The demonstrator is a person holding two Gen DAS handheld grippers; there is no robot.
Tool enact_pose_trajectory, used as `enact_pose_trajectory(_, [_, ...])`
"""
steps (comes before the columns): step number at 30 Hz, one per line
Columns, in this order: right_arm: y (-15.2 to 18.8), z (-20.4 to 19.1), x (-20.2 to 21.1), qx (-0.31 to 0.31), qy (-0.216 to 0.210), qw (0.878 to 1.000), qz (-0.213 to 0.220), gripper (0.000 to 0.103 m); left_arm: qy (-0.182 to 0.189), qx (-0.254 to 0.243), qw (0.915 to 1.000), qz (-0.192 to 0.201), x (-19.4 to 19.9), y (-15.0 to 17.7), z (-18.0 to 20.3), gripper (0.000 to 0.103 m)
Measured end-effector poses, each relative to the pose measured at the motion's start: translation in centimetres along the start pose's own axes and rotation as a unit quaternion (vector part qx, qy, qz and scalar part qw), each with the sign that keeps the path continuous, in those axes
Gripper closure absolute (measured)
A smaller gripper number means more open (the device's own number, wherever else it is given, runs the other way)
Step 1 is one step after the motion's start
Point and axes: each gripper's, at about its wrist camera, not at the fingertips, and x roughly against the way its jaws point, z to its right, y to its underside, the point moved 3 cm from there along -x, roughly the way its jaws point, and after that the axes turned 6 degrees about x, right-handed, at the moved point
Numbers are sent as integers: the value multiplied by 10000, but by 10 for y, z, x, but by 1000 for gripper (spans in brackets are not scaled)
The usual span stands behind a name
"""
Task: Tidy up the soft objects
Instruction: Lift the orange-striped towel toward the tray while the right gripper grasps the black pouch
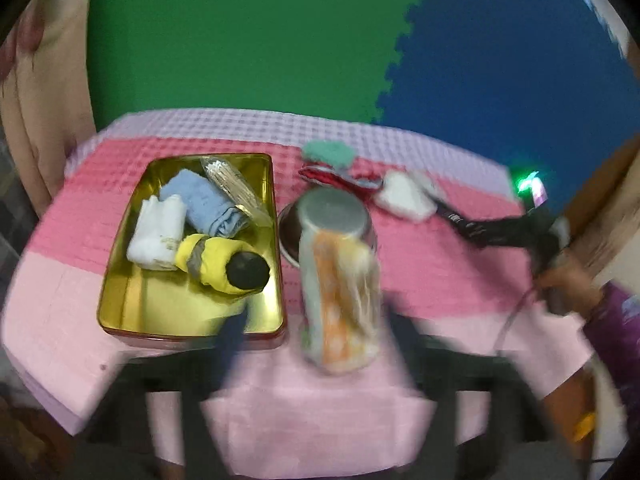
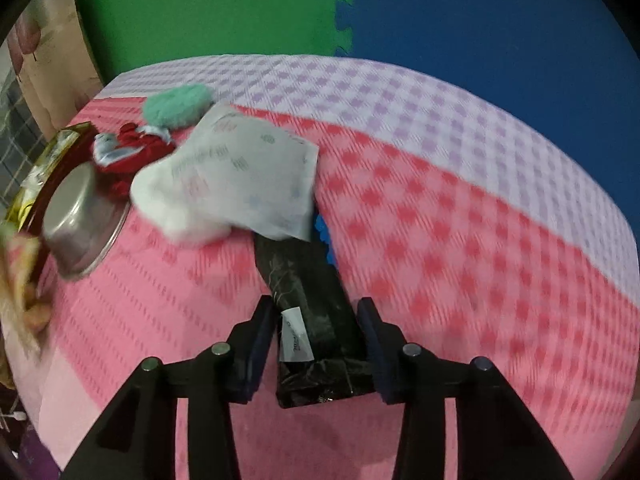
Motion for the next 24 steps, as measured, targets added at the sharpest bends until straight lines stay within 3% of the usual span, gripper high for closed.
enact_pose_trajectory(3, [30,5,21,-444,-347,9983,109,61,-327,-369,9985,228,0,15,13,13])
enact_pose_trajectory(7, [71,-1,50,-804,-601,9944,337,63,-6,-422,9990,128,-4,32,23,12])
enact_pose_trajectory(11, [109,-14,71,-1013,-778,9902,556,63,453,-1,9980,-439,-28,40,32,12])
enact_pose_trajectory(14, [128,-21,71,-1070,-835,9892,559,64,501,187,9974,-478,-42,37,41,13])
enact_pose_trajectory(24, [137,-20,71,-1172,-901,9859,779,64,265,753,9917,-1012,-94,36,36,16])
